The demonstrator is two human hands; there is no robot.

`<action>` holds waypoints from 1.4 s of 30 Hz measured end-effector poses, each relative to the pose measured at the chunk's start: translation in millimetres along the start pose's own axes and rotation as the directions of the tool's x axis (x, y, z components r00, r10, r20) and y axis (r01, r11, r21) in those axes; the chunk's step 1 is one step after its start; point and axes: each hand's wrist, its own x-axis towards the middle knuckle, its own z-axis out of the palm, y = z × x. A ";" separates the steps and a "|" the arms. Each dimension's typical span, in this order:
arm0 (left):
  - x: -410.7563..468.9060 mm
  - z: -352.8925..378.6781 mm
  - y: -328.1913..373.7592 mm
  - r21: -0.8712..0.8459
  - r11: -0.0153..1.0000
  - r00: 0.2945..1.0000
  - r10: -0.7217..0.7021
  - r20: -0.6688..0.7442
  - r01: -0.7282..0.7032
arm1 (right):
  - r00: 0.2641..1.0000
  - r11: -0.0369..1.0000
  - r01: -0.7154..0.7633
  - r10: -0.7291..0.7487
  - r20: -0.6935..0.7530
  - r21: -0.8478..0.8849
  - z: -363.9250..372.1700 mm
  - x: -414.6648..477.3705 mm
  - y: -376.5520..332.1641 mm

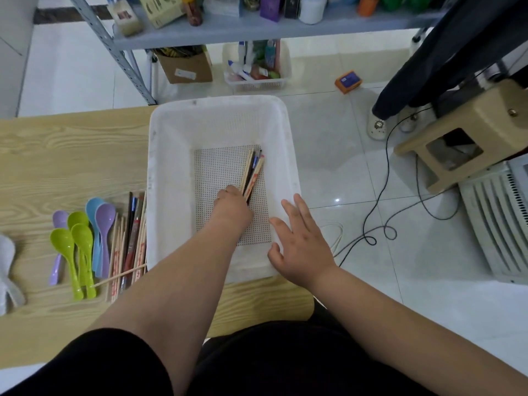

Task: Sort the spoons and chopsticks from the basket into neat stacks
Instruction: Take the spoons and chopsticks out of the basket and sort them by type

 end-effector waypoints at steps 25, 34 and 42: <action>-60.4 -54.2 -65.2 -0.295 0.932 0.978 0.197 -0.073 -0.210 | 0.964 0.978 -0.004 0.059 0.260 -0.210 -7.6 -4.1 -32.1; -118.4 -90.3 -205.0 -0.814 0.520 0.960 0.041 -0.279 -0.259 | 0.942 0.998 -0.039 0.055 0.331 -0.053 20.4 8.5 -115.7; -101.4 -52.3 -268.7 -0.379 0.925 0.994 -0.030 -0.105 -0.012 | 0.965 0.973 -0.060 0.114 0.237 -0.224 17.1 9.9 -103.5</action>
